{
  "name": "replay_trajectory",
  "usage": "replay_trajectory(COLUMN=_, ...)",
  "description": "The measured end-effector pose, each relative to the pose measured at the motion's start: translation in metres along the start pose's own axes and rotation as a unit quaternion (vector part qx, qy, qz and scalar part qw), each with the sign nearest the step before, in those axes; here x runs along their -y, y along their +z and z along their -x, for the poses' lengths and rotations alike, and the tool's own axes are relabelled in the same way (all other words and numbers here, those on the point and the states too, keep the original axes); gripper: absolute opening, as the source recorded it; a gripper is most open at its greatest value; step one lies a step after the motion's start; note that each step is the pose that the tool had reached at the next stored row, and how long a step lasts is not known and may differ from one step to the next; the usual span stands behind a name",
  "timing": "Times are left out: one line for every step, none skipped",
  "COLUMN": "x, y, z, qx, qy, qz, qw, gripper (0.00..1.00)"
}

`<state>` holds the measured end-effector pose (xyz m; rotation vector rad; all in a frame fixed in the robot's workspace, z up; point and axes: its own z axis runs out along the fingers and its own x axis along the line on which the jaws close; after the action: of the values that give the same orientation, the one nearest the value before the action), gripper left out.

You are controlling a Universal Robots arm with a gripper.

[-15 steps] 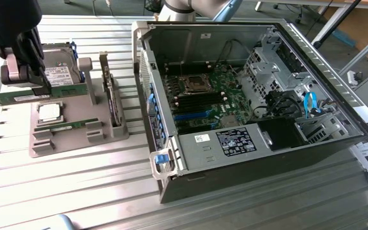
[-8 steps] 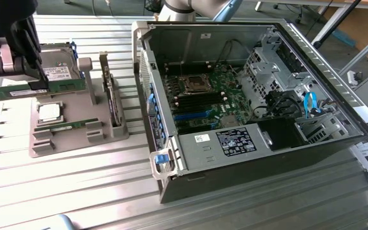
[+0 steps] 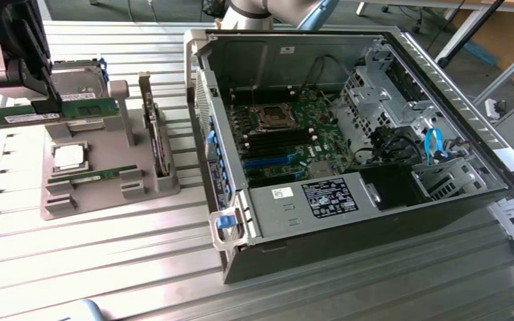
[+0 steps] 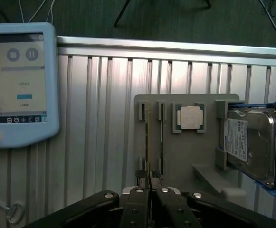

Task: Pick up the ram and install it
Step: 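Pick up the ram and move it above insertion slot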

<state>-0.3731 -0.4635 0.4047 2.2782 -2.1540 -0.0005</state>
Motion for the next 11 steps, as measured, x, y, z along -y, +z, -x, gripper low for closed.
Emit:
replay_trajectory(x=0.0000, y=-0.0026, z=0.0000, qx=0.0000, qy=0.000, qz=0.0000, qw=1.0000, gripper=0.12)
replay_trajectory(x=0.0000, y=-0.0047, z=0.0000, qx=0.0000, qy=0.000, qz=0.0000, qw=1.0000, gripper=0.12)
replay_trajectory(x=0.0000, y=-0.0067, z=0.0000, qx=0.0000, qy=0.000, qz=0.0000, qw=1.0000, gripper=0.12)
replay_trajectory(x=0.0000, y=-0.0084, z=0.0000, qx=0.0000, qy=0.000, qz=-0.0001, qw=1.0000, gripper=0.12)
replay_trajectory(x=-0.0001, y=-0.0097, z=-0.0001, qx=0.0000, qy=0.000, qz=-0.0001, qw=1.0000, gripper=0.12)
replay_trajectory(x=-0.0001, y=-0.0105, z=-0.0001, qx=0.0001, qy=0.000, qz=-0.0001, qw=1.0000, gripper=0.12)
replay_trajectory(x=-0.0001, y=-0.0107, z=-0.0001, qx=0.0001, qy=0.000, qz=-0.0001, qw=1.0000, gripper=0.12)
replay_trajectory(x=-0.0001, y=-0.0107, z=-0.0001, qx=0.0001, qy=0.000, qz=-0.0001, qw=1.0000, gripper=0.12)
replay_trajectory(x=-0.0001, y=-0.0108, z=0.0000, qx=0.0001, qy=0.000, qz=-0.0001, qw=1.0000, gripper=0.12)
replay_trajectory(x=0.0000, y=-0.0108, z=0.0000, qx=0.0000, qy=0.000, qz=-0.0001, qw=1.0000, gripper=0.12)
replay_trajectory(x=0.0000, y=-0.0109, z=-0.0001, qx=0.0000, qy=0.000, qz=-0.0001, qw=1.0000, gripper=0.12)
